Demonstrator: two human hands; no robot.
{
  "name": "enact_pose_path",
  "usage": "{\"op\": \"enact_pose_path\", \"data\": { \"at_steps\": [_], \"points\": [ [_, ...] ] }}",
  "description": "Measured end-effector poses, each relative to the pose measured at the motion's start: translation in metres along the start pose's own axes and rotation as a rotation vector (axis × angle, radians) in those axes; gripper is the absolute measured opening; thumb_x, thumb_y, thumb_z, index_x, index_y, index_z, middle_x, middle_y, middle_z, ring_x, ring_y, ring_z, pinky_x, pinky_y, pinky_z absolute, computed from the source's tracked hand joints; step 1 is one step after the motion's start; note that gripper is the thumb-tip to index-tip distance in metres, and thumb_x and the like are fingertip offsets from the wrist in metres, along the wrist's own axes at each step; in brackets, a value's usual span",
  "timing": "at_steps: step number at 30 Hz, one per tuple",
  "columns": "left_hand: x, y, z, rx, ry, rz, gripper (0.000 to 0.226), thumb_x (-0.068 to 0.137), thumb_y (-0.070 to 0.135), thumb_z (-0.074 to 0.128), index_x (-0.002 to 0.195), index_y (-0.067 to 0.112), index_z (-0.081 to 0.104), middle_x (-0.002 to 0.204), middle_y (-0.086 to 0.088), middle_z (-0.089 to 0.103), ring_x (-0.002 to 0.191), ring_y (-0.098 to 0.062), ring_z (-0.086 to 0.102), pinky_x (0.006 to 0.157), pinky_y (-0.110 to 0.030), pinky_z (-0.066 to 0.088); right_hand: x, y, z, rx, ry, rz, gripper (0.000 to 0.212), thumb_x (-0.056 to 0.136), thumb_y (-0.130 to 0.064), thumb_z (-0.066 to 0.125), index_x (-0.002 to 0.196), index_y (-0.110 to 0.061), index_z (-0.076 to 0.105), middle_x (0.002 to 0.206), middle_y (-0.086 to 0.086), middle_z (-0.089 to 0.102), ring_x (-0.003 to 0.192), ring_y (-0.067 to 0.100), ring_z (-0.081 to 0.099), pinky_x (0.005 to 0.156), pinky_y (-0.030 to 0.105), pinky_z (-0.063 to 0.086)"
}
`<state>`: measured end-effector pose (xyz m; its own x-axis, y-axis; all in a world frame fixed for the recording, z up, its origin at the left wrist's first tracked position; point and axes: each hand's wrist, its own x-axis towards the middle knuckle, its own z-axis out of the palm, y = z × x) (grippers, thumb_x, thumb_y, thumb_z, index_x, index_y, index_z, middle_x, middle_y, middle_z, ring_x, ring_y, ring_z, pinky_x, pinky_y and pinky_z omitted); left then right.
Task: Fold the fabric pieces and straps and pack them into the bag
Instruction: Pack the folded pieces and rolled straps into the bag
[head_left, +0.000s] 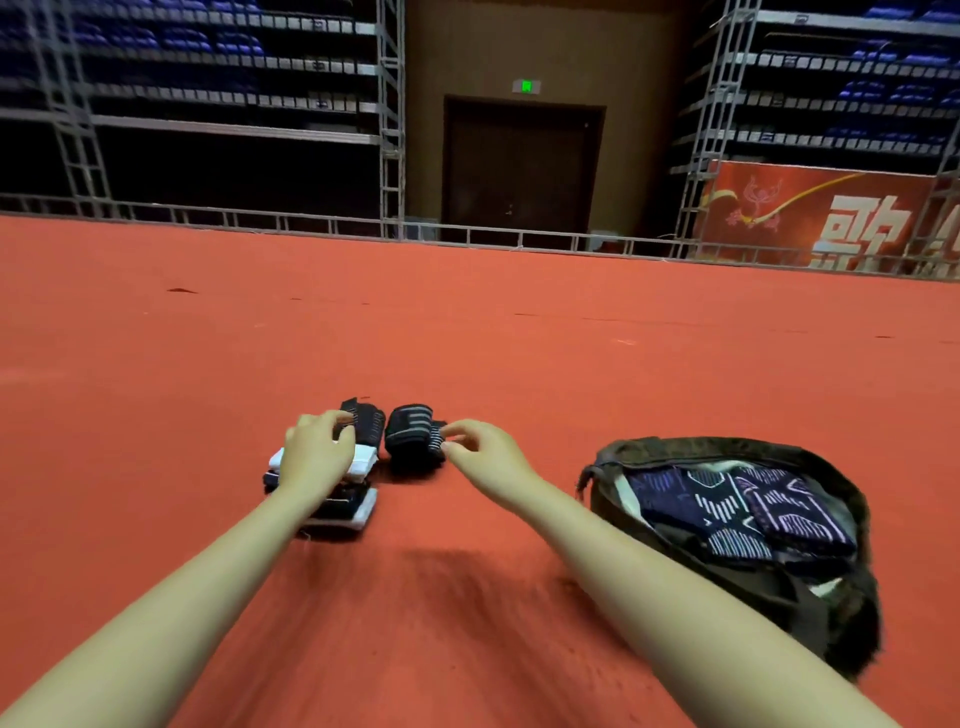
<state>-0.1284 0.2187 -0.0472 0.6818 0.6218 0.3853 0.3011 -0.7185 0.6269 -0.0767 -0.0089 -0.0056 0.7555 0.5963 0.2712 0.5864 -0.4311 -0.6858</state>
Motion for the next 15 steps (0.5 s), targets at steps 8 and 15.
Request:
{"op": "enact_pose_path", "data": {
  "at_steps": [8,15],
  "points": [
    [0.029,-0.075,0.001,-0.079,-0.084,-0.313,0.059,0.092,0.036,0.054,0.143,0.014,0.037,0.138,-0.027,0.042,0.128,-0.040,0.040,0.106,-0.039,0.030,0.066,0.000,0.105,-0.046,-0.100,0.041,0.033,0.092,-0.025,0.051,0.120,-0.014,0.062,0.123,0.007,0.060,0.118,0.022,0.051,0.094,0.028,0.038],
    [0.012,-0.099,0.010,-0.428,-0.103,-0.215,0.059,0.078,0.022,0.064,0.134,0.014,0.048,0.131,-0.005,0.053,0.119,-0.021,0.050,0.100,-0.030,0.037,0.106,-0.008,0.146,-0.233,-0.226,0.020,0.042,0.096,-0.035,0.042,0.127,-0.011,0.056,0.129,0.014,0.055,0.122,0.031,0.049,0.096,0.036,0.040]
  ]
}}
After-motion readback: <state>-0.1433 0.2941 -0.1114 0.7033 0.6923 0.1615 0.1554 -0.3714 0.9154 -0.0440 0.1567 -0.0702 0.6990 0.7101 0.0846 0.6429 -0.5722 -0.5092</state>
